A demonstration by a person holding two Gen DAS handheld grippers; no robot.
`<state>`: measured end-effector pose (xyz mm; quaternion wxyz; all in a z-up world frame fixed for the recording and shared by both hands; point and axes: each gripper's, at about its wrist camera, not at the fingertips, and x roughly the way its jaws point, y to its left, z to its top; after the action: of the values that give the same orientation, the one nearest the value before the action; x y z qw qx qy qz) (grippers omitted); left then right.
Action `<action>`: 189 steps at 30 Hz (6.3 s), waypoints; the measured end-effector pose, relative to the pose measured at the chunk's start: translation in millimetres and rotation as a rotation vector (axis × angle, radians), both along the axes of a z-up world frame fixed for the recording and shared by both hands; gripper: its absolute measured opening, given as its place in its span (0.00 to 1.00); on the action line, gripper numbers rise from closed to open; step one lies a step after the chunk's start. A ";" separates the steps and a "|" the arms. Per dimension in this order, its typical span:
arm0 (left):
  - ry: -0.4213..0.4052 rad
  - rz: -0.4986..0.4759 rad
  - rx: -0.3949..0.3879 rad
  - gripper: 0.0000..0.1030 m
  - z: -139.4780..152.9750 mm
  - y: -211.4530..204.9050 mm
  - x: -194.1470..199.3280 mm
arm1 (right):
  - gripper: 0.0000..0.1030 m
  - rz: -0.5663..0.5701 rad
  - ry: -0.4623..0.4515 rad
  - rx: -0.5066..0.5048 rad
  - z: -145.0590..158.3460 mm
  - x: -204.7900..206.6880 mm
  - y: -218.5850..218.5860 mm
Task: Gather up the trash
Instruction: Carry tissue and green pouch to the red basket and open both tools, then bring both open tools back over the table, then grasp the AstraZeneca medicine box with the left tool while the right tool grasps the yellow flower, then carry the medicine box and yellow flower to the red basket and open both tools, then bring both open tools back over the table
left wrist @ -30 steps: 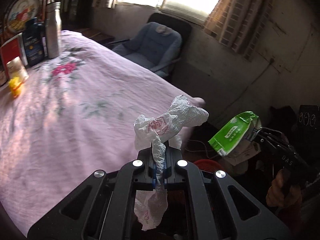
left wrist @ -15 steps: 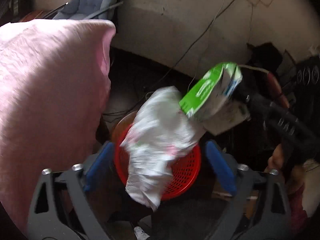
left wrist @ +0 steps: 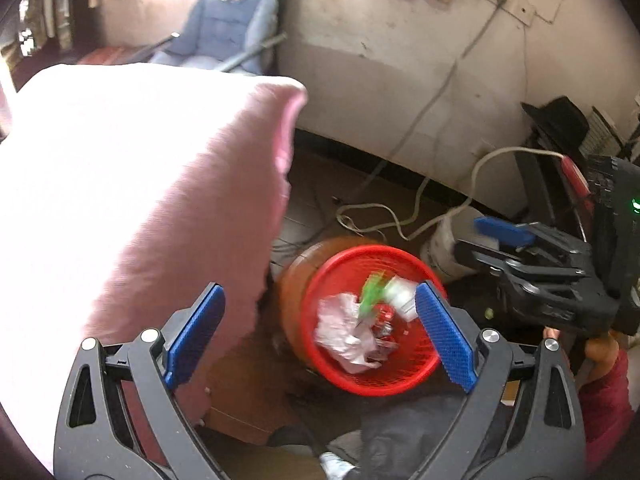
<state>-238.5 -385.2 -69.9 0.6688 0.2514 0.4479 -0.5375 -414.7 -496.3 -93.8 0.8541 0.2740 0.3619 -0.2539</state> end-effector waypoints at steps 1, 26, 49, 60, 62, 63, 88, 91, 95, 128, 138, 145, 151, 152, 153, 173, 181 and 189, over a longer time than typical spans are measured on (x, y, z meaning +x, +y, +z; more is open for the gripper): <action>-0.012 0.013 -0.006 0.90 4.7 5.4 3.5 | 0.70 0.002 -0.011 -0.012 5.3 -0.1 1.4; -0.386 0.740 0.007 0.93 103.2 236.3 259.7 | 0.94 0.424 -0.223 -0.009 108.8 197.3 104.9; -0.155 1.060 0.160 0.95 19.4 345.6 428.0 | 0.95 0.637 -0.124 0.045 104.1 489.3 220.7; -0.162 1.070 0.162 0.95 18.1 344.9 427.9 | 0.95 0.552 -0.078 0.143 53.0 610.9 227.0; -0.162 1.069 0.162 0.95 18.1 344.9 427.8 | 0.95 0.550 -0.059 0.123 44.4 616.8 228.1; -0.162 1.070 0.162 0.95 18.2 344.8 427.6 | 0.95 0.555 -0.051 0.114 41.7 619.8 227.7; -0.153 1.057 0.002 0.48 46.5 359.7 420.2 | 0.30 0.665 -0.051 0.049 43.9 607.5 235.9; -0.186 1.018 -0.056 0.48 64.1 356.3 403.5 | 0.29 0.659 -0.086 0.031 52.8 598.7 236.8; -0.248 0.977 -0.104 0.48 81.9 349.3 382.8 | 0.29 0.654 -0.137 0.038 67.2 567.5 237.7; -0.106 0.102 -0.157 0.49 59.9 78.7 47.9 | 0.31 0.147 -0.080 -0.131 64.7 77.5 49.9; -0.052 -0.162 0.010 0.80 -20.5 -15.4 -71.0 | 0.31 -0.070 -0.069 -0.073 24.1 -12.0 -17.0; -0.095 -0.073 -0.020 0.88 -7.1 -8.8 -43.6 | 0.31 -0.011 -0.042 -0.023 -0.2 -12.0 -12.4; -0.142 0.021 -0.068 0.90 15.4 15.0 -14.1 | 0.43 0.094 0.071 -0.006 -17.5 -0.5 16.7; -0.153 0.035 -0.075 0.90 18.8 18.7 -10.5 | 0.57 0.103 0.086 -0.011 -18.8 1.8 19.5; -0.162 0.047 -0.082 0.91 22.7 23.6 -7.6 | 0.64 0.099 0.108 -0.034 -19.2 2.5 24.0; -0.292 0.490 -0.107 0.93 83.0 160.5 142.0 | 0.94 0.248 0.314 -0.668 48.3 101.8 107.5; -0.363 0.736 -0.086 0.93 100.5 245.0 224.5 | 0.94 0.519 0.112 -0.569 90.0 161.1 152.3; -0.325 1.039 -0.053 0.93 107.1 345.3 336.8 | 0.94 0.693 -0.089 -0.309 125.7 262.7 179.4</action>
<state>98.3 -39.9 37.2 0.9132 0.0598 0.3900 -0.1015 -152.0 -316.8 31.9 0.9355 0.0141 0.3530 0.0106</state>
